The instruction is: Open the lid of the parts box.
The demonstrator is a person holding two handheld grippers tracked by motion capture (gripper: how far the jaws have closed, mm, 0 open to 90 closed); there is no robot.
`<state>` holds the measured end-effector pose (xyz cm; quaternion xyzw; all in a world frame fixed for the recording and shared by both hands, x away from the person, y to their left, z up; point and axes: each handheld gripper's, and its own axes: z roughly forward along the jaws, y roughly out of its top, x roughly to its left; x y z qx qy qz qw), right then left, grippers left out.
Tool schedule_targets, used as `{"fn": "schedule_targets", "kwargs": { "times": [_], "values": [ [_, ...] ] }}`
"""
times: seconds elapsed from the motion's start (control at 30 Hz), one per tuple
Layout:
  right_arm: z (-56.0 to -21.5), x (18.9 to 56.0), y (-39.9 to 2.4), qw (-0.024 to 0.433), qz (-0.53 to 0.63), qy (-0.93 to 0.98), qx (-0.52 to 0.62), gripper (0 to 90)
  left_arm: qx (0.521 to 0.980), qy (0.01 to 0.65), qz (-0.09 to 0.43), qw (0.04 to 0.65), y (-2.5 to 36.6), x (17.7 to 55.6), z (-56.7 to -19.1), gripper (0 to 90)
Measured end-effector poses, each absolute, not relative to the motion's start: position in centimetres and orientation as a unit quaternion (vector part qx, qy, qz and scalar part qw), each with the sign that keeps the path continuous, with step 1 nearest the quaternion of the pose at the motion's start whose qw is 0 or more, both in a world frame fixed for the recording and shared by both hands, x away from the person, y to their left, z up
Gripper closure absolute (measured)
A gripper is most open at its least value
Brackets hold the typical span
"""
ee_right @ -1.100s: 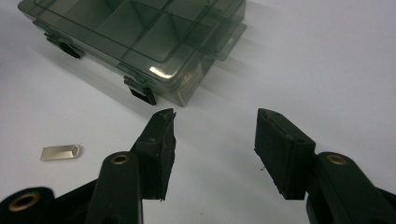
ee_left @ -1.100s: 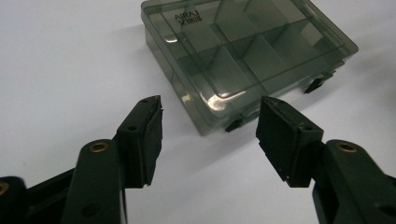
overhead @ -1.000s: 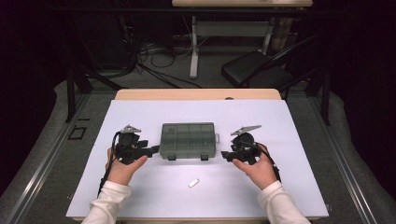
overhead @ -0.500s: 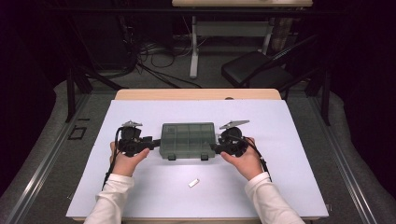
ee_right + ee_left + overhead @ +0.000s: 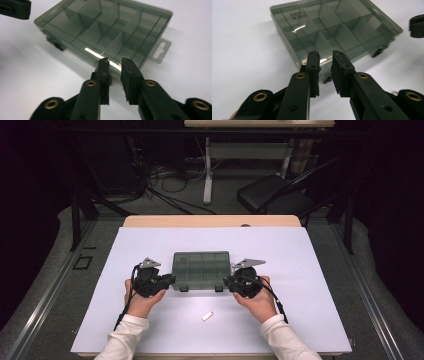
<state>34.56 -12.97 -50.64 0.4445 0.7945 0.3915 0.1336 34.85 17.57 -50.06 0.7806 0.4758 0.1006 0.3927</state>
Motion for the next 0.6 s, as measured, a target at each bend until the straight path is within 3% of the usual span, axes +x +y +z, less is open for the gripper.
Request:
{"fn": "schedule_targets", "kwargs": {
  "times": [0.17,0.6],
  "values": [
    [-51.4,34.4,-12.5,0.121,0.370,0.811,0.438,87.4,0.801,0.459,0.101,0.371,16.7,34.1,-50.5,89.6],
    [-53.1,34.7,-12.1,0.110,0.352,0.817,0.444,89.1,0.803,0.466,0.079,0.364,16.7,34.4,-51.4,90.0]
  ]
}}
